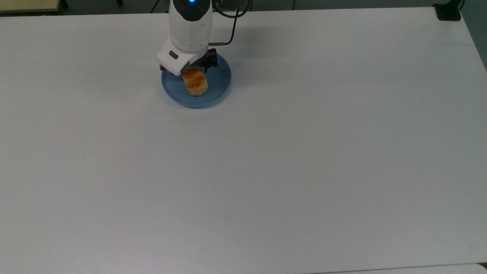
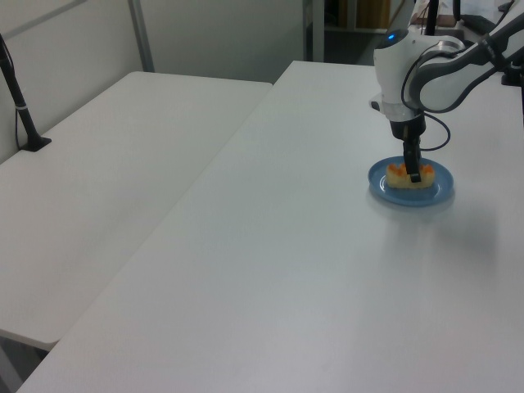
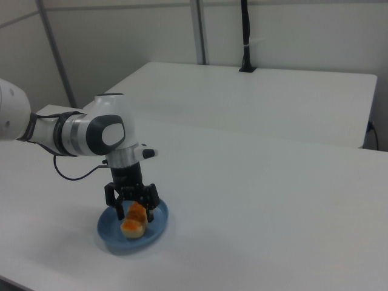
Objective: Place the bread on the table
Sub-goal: 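Lower the gripper over the bread and close on it, then lift the bread off the plate and carry it beside the plate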
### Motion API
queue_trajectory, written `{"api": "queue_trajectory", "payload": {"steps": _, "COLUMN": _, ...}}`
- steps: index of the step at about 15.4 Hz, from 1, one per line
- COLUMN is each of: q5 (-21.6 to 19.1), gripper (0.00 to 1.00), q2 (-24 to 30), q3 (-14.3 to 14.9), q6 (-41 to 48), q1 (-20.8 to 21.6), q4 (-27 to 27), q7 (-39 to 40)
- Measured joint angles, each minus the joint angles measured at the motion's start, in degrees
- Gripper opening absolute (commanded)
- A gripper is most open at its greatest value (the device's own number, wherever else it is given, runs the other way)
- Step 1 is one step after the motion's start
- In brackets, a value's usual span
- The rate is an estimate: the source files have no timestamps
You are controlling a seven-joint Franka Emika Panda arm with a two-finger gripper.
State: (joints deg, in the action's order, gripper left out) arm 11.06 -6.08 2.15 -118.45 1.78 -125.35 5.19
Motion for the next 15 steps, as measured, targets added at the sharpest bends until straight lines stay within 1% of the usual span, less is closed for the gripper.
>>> {"api": "queue_trajectory", "payload": {"steps": 2, "q5": 0.0, "gripper": 0.78, "q2": -0.22, "q3": -0.01, "q6": -0.52, "q1": 0.04, "q4": 0.0, "q7": 0.11}}
{"api": "queue_trajectory", "payload": {"steps": 3, "q5": 0.0, "gripper": 0.65, "q2": -0.42, "q3": -0.01, "q6": -1.08, "q1": 0.04, "q4": 0.0, "q7": 0.13}}
{"api": "queue_trajectory", "payload": {"steps": 5, "q5": 0.0, "gripper": 0.47, "q2": -0.9, "q3": -0.01, "q6": -2.52, "q1": 0.05, "q4": 0.0, "q7": 0.17}}
{"api": "queue_trajectory", "payload": {"steps": 6, "q5": 0.0, "gripper": 0.45, "q2": -1.07, "q3": -0.02, "q6": -2.75, "q1": 0.05, "q4": 0.0, "q7": 0.17}}
{"api": "queue_trajectory", "payload": {"steps": 8, "q5": -0.31, "gripper": 0.45, "q2": -1.05, "q3": -0.11, "q6": -2.79, "q1": 0.17, "q4": 0.1, "q7": 0.16}}
{"api": "queue_trajectory", "payload": {"steps": 11, "q5": -2.0, "gripper": 0.45, "q2": -0.71, "q3": -0.17, "q6": -2.69, "q1": 0.93, "q4": 0.4, "q7": 0.13}}
{"api": "queue_trajectory", "payload": {"steps": 15, "q5": -2.21, "gripper": 0.45, "q2": 0.54, "q3": -0.04, "q6": 1.13, "q1": 0.45, "q4": 2.81, "q7": 0.16}}
